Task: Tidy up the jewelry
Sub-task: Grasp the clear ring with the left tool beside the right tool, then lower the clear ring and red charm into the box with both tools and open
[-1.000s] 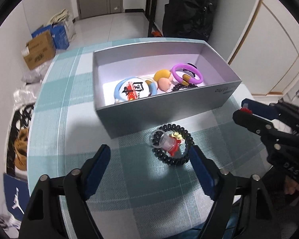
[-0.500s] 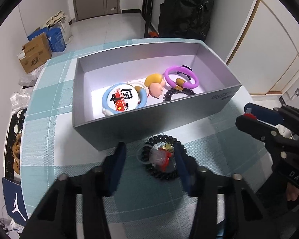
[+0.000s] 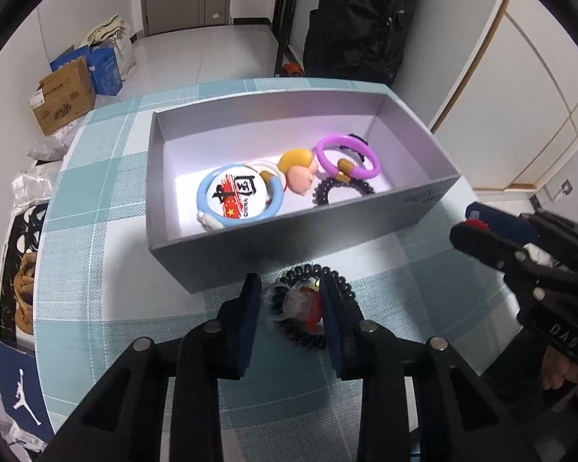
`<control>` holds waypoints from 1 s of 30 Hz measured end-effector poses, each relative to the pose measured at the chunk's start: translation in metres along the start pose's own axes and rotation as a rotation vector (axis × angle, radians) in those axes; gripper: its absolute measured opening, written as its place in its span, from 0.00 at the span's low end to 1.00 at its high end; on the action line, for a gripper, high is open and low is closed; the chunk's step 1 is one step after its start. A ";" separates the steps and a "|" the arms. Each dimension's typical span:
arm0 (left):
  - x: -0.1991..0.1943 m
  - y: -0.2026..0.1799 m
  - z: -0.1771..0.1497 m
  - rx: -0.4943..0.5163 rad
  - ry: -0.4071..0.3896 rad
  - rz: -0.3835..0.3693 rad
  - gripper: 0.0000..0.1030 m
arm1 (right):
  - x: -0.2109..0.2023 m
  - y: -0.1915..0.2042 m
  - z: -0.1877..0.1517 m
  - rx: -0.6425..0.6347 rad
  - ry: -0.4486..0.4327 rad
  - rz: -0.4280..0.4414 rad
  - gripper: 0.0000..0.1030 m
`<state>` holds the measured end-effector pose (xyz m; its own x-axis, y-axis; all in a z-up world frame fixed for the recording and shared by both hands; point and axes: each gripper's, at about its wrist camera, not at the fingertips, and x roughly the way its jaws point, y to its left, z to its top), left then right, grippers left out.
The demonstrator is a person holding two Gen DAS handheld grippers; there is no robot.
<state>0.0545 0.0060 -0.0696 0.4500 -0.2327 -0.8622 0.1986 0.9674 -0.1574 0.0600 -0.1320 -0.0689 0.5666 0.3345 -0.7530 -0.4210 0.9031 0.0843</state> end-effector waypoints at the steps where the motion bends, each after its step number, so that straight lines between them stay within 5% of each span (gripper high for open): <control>1: -0.001 0.000 0.001 -0.003 -0.005 -0.003 0.25 | -0.001 0.001 0.000 -0.002 -0.003 0.001 0.28; 30: -0.048 0.017 0.036 -0.121 -0.166 -0.180 0.25 | -0.021 0.007 0.048 0.089 -0.134 0.146 0.28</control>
<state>0.0680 0.0301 -0.0137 0.5555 -0.4054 -0.7260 0.1876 0.9117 -0.3655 0.0796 -0.1199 -0.0208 0.5957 0.4913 -0.6354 -0.4446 0.8605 0.2486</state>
